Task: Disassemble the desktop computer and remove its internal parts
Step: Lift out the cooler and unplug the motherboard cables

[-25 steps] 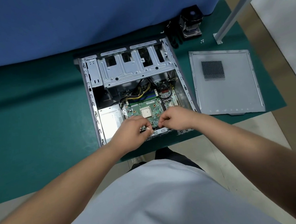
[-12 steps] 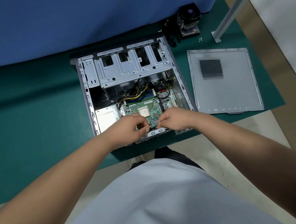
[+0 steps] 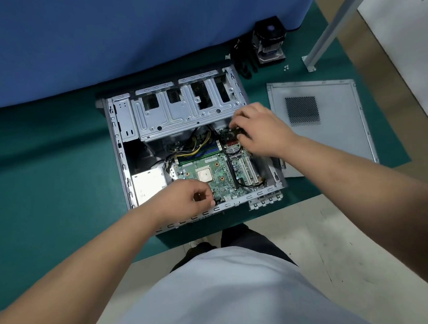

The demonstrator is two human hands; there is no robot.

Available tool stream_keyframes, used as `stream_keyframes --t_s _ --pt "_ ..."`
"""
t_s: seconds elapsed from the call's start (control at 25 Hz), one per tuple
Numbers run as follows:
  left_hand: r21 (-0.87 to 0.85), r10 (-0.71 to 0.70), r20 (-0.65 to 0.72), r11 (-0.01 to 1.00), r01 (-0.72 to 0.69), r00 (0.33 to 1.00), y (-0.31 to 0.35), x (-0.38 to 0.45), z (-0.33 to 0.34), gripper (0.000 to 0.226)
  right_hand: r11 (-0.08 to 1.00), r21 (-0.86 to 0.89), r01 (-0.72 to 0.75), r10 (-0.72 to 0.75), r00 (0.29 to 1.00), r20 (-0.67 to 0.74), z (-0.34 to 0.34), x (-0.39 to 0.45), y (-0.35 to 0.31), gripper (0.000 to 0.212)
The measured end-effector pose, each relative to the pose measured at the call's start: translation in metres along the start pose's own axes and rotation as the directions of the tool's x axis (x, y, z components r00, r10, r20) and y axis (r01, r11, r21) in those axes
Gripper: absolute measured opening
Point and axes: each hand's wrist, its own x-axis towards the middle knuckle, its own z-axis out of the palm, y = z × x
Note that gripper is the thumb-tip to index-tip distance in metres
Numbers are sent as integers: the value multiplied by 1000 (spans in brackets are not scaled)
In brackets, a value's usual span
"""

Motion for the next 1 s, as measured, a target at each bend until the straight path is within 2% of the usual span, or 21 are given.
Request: stream_keyframes --t_s 0.16,0.28,0.36,0.48,0.68,0.84,0.92,1.0 --pt "-80 -47 59 995 52 997 0 7 -3 22 986 -112 121 -127 990 -53 -4 42 13 36" --pt "-183 -161 118 966 181 980 2 18 -9 33 973 -176 146 -147 989 8 -11 87 24 58" --pt "-186 -219 189 949 254 957 6 30 -15 35 966 -204 159 -154 987 41 -6 105 29 68" --pt "-183 -255 250 935 304 934 13 58 -18 33 956 -242 165 -169 986 7 5 110 34 69" --pt "-249 -247 160 927 281 956 27 116 5 23 930 -273 248 -251 968 21 3 119 34 74" --pt "-282 -257 198 909 306 946 29 151 34 18 925 -280 257 -264 964 13 4 126 36 89" --pt "-279 -277 223 901 333 935 29 161 43 8 930 -278 241 -249 968 8 7 128 37 89" --pt "-289 -306 261 880 376 916 32 169 50 9 930 -279 239 -249 968 0 9 130 38 88"
